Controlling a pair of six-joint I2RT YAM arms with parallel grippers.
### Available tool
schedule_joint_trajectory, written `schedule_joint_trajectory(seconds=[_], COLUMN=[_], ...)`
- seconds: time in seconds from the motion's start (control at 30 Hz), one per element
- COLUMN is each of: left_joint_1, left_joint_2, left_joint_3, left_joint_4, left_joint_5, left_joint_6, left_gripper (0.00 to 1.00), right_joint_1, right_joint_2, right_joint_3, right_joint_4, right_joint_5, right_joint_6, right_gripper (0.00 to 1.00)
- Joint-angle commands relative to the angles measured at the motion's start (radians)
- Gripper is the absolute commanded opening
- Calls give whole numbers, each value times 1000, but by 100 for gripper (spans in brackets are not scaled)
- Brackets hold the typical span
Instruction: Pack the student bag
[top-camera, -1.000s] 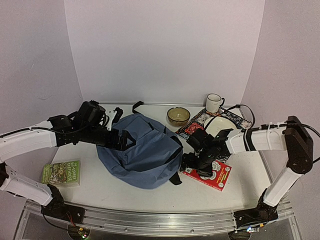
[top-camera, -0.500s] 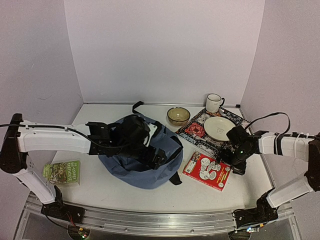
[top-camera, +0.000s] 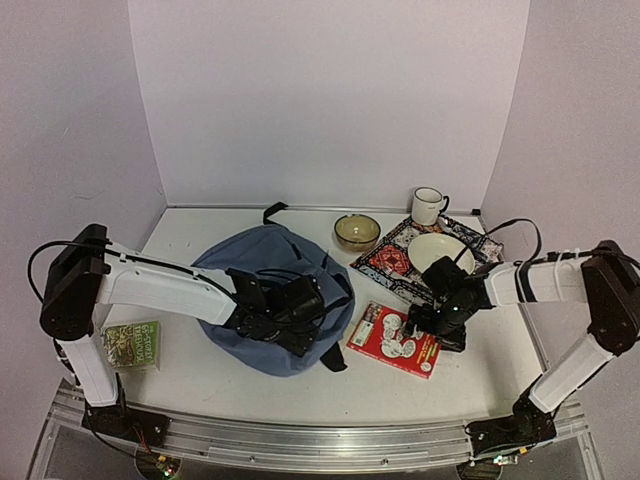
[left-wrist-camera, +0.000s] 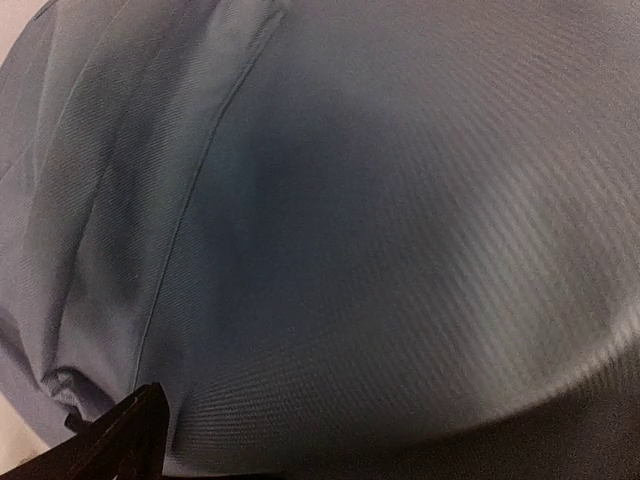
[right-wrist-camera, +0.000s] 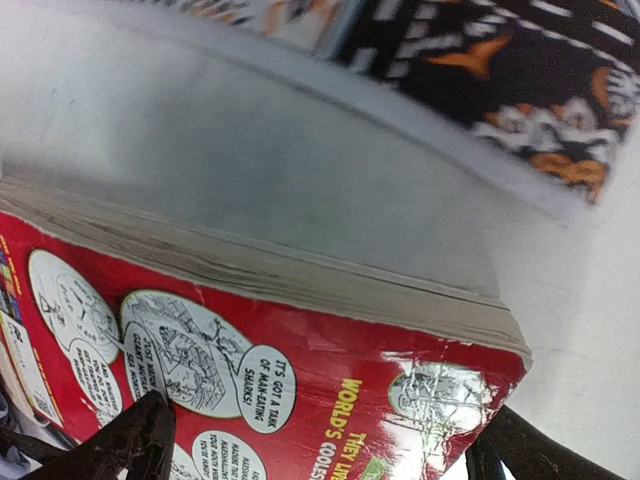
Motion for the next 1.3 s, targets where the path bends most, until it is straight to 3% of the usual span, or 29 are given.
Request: schedule_joint_trajectory(seconds=[0.0,0.17,0.33,0.53,0.7,0.9,1.27], left_joint_1=[106,203,232,254,254,245,190], left_joint_2=[-46,-141,-194,-322,-485,-575,-563], left_joint_3=[-65,-145,-169,-170,-156,-171,-384], left_joint_4=[-114,-118,-127,-162,-170,-140,185], left_joint_5=[-159,-161,-179,-177,-67,161,383], left_joint_6=[-69,-102,-141,-205,-277,-405,-607], left_gripper=[99,99,99,99,99,98,92], right_joint_1=[138,261,346,348,306,271,232], right_joint_2=[131,238,330,279,248,345,510], right_joint_3=[101,258,413,433,446,577,708], right_joint_4=[82,108,108,38,-24,-57,-70], right_joint_5=[-93,-106,-162,-123,-83,-82,-159], right_joint_6=[70,114,76,-19,-120,-239,-333], right_gripper=[98,98,98,98,98,98,88])
